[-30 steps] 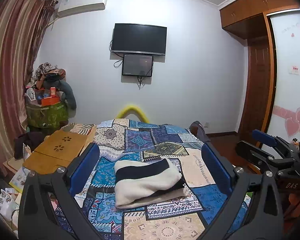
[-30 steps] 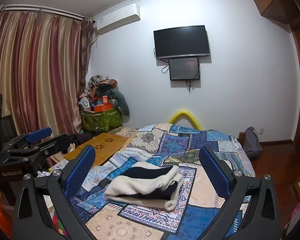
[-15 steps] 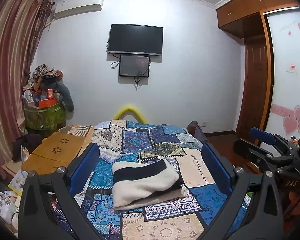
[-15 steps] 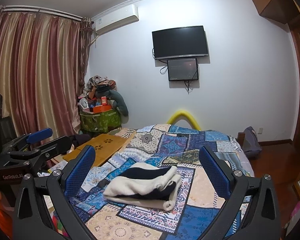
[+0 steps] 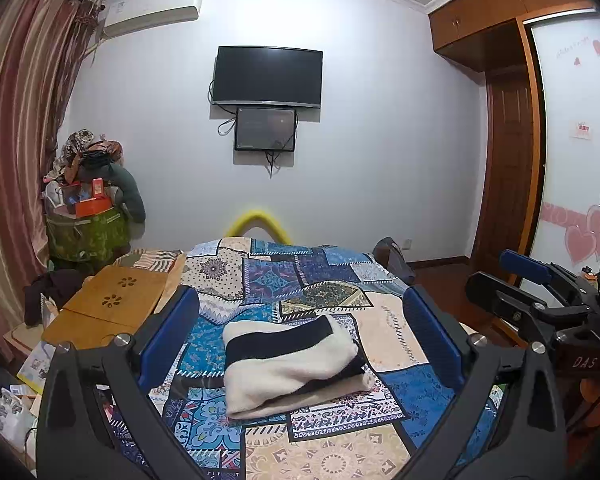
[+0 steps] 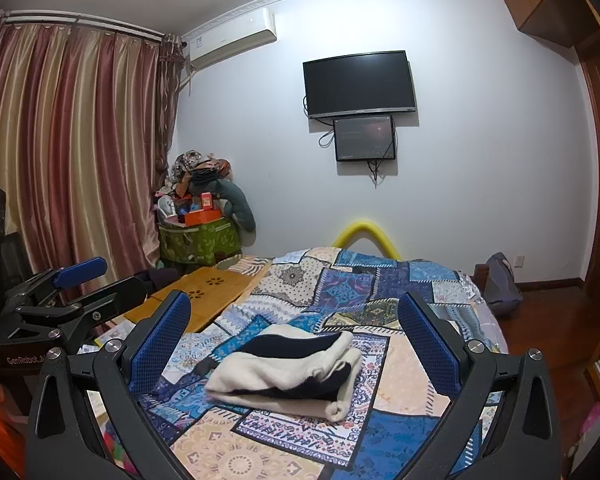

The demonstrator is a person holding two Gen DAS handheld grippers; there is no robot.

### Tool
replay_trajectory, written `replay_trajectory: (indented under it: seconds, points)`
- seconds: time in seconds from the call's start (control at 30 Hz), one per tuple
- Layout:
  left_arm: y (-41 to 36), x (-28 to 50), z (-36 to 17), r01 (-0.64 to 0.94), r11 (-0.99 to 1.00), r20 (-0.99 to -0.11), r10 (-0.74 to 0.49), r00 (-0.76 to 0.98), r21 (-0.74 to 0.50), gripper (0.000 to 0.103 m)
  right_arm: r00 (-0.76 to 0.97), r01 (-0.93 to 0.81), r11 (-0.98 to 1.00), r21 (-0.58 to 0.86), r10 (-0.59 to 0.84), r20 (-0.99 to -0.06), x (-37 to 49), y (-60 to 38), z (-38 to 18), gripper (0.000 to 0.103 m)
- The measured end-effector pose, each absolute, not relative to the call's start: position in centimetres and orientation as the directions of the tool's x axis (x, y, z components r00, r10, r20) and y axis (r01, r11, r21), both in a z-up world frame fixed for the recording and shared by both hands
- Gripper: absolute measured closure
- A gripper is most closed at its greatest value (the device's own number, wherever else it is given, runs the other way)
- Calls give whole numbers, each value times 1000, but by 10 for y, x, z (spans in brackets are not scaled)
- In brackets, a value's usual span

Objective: Fold small clothes

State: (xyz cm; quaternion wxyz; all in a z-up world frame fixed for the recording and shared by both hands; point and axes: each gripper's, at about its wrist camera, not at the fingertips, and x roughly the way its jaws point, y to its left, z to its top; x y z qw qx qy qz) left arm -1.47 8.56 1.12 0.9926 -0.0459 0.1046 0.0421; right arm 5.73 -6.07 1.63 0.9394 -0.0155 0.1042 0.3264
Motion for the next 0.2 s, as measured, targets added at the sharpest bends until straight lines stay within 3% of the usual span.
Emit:
replay_trajectory:
  seconds: [0.2]
  points:
    - [89,-12,7,-84,993,-225,63,972,-87,0,764,-617,786,42,610,-209,58,-60,16,0]
